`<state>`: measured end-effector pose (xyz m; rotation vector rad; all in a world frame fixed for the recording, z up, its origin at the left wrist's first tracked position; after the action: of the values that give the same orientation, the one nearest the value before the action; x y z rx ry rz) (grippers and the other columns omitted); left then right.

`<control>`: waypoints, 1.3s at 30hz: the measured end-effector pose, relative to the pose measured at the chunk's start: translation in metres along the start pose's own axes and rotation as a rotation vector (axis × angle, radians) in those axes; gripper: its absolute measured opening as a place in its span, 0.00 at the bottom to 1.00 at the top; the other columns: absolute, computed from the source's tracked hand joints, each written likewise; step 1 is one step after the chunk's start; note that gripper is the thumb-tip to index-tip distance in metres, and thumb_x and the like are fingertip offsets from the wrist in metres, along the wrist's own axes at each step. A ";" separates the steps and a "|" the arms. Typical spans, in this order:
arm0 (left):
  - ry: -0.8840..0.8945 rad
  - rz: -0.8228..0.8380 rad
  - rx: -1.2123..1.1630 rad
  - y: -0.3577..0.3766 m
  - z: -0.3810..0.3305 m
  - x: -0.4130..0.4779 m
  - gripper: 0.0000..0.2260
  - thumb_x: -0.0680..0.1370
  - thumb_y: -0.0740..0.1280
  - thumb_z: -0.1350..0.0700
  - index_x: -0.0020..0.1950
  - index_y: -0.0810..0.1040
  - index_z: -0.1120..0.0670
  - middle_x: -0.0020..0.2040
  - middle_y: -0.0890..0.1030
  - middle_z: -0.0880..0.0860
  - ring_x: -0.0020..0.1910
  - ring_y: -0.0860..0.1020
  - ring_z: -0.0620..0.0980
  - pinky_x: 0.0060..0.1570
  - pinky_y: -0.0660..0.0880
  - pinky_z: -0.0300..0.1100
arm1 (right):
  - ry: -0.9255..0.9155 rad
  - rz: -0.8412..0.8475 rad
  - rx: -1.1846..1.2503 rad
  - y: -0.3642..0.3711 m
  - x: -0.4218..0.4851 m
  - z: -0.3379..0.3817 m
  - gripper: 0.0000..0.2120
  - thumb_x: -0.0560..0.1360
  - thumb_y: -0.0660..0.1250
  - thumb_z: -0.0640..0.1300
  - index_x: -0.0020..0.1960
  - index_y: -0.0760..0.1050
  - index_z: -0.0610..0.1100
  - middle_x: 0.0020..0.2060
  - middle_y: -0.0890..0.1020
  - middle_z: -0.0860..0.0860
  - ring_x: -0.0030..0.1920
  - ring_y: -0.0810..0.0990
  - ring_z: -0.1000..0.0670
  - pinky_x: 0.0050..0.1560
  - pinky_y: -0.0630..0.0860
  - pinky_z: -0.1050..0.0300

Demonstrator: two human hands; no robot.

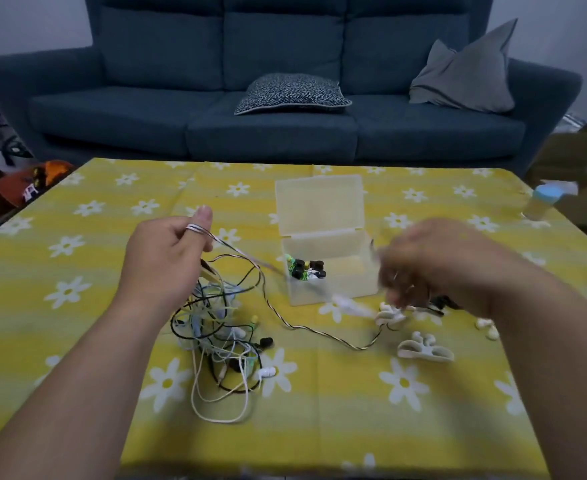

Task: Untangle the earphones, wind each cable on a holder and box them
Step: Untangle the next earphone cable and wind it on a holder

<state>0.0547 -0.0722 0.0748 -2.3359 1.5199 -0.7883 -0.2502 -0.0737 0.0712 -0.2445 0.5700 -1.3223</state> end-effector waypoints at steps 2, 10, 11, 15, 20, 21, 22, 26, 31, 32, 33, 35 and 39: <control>-0.001 0.098 -0.012 0.009 0.000 -0.002 0.25 0.79 0.60 0.39 0.34 0.80 0.56 0.34 0.78 0.68 0.29 0.71 0.48 0.35 0.68 0.41 | 0.017 0.312 -0.530 0.038 -0.005 -0.014 0.05 0.70 0.75 0.45 0.39 0.83 0.44 0.35 0.86 0.50 0.36 0.83 0.54 0.34 0.77 0.59; 0.005 0.371 -0.024 0.039 0.005 -0.014 0.30 0.74 0.58 0.31 0.32 0.78 0.58 0.46 0.81 0.68 0.50 0.80 0.63 0.44 0.72 0.36 | -0.159 0.038 -0.375 0.075 0.024 0.009 0.08 0.72 0.69 0.38 0.46 0.85 0.48 0.46 0.86 0.49 0.47 0.83 0.49 0.50 0.80 0.54; 0.004 0.391 -0.021 0.041 0.006 -0.015 0.31 0.75 0.57 0.30 0.33 0.79 0.56 0.45 0.81 0.68 0.49 0.80 0.64 0.45 0.74 0.40 | -0.198 0.014 -0.320 0.084 0.026 0.015 0.10 0.72 0.68 0.38 0.46 0.84 0.50 0.50 0.84 0.50 0.49 0.83 0.49 0.53 0.80 0.52; -0.003 0.446 -0.075 0.049 0.003 -0.017 0.31 0.77 0.58 0.31 0.30 0.79 0.55 0.38 0.84 0.57 0.45 0.82 0.48 0.48 0.74 0.46 | -0.238 0.069 -0.243 0.121 0.035 0.019 0.17 0.72 0.66 0.37 0.53 0.81 0.56 0.64 0.78 0.52 0.51 0.82 0.50 0.53 0.78 0.57; 0.013 0.468 -0.182 0.049 0.002 -0.016 0.32 0.76 0.55 0.35 0.31 0.66 0.64 0.29 0.75 0.60 0.41 0.82 0.54 0.51 0.73 0.47 | -0.143 0.073 -0.316 0.134 0.051 0.005 0.19 0.76 0.65 0.39 0.66 0.77 0.47 0.66 0.78 0.49 0.61 0.78 0.49 0.57 0.72 0.60; 0.008 0.472 -0.185 0.049 0.004 -0.015 0.32 0.76 0.55 0.35 0.30 0.65 0.64 0.29 0.72 0.62 0.40 0.82 0.57 0.53 0.74 0.49 | -0.134 0.038 -0.282 0.130 0.051 0.006 0.18 0.76 0.65 0.39 0.65 0.78 0.46 0.60 0.80 0.48 0.54 0.81 0.48 0.53 0.74 0.59; 0.000 0.469 -0.173 0.049 0.005 -0.015 0.32 0.78 0.56 0.36 0.30 0.64 0.63 0.26 0.70 0.58 0.37 0.82 0.57 0.53 0.73 0.50 | -0.135 -0.008 -0.219 0.123 0.051 0.010 0.16 0.77 0.64 0.38 0.63 0.80 0.46 0.54 0.83 0.48 0.47 0.82 0.48 0.47 0.75 0.59; -0.038 0.424 0.032 0.047 0.012 -0.013 0.32 0.82 0.56 0.42 0.32 0.73 0.69 0.23 0.74 0.51 0.24 0.74 0.42 0.38 0.69 0.43 | -0.149 -0.339 0.152 0.064 0.045 0.020 0.11 0.77 0.64 0.38 0.49 0.85 0.46 0.41 0.86 0.51 0.34 0.81 0.60 0.35 0.75 0.66; -0.026 0.323 0.144 0.040 0.018 -0.004 0.28 0.82 0.53 0.40 0.29 0.65 0.59 0.28 0.69 0.62 0.27 0.67 0.52 0.32 0.61 0.45 | -0.124 -0.544 0.739 0.009 0.029 0.004 0.08 0.72 0.68 0.33 0.39 0.84 0.41 0.38 0.86 0.48 0.44 0.83 0.50 0.52 0.79 0.55; -0.019 0.304 0.179 0.039 0.017 -0.003 0.28 0.82 0.53 0.40 0.29 0.64 0.57 0.27 0.66 0.59 0.28 0.65 0.52 0.32 0.59 0.45 | -0.128 -0.542 0.842 0.003 0.026 0.002 0.07 0.72 0.67 0.32 0.39 0.83 0.39 0.39 0.85 0.45 0.43 0.84 0.47 0.53 0.80 0.53; -0.016 0.290 0.215 0.038 0.017 -0.003 0.27 0.82 0.53 0.41 0.28 0.62 0.57 0.27 0.63 0.57 0.28 0.63 0.53 0.32 0.57 0.45 | -0.132 -0.534 0.938 -0.002 0.024 0.000 0.07 0.72 0.66 0.31 0.40 0.82 0.37 0.40 0.85 0.43 0.44 0.85 0.45 0.54 0.81 0.52; -0.031 0.281 0.281 0.038 0.017 -0.004 0.27 0.82 0.52 0.41 0.27 0.60 0.56 0.26 0.60 0.54 0.27 0.60 0.54 0.31 0.55 0.46 | -0.151 -0.523 1.103 -0.013 0.020 -0.005 0.07 0.75 0.64 0.32 0.42 0.80 0.35 0.42 0.84 0.42 0.46 0.86 0.43 0.53 0.82 0.51; -0.052 0.249 0.345 0.038 0.015 -0.004 0.28 0.83 0.52 0.43 0.27 0.59 0.57 0.25 0.61 0.54 0.26 0.61 0.56 0.28 0.55 0.47 | -0.189 -0.564 1.269 -0.035 0.013 -0.018 0.05 0.76 0.64 0.32 0.44 0.79 0.33 0.42 0.84 0.42 0.45 0.87 0.43 0.49 0.83 0.52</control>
<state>0.0322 -0.0864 0.0434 -1.8651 1.4800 -0.8414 -0.2872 -0.0919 0.0702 0.5547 -0.5984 -1.9277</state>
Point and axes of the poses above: each hand's wrist, its own x-axis towards the middle knuckle, its own y-axis out of the palm, z = x × y, the point moved 9 cm from there along x, towards the middle knuckle
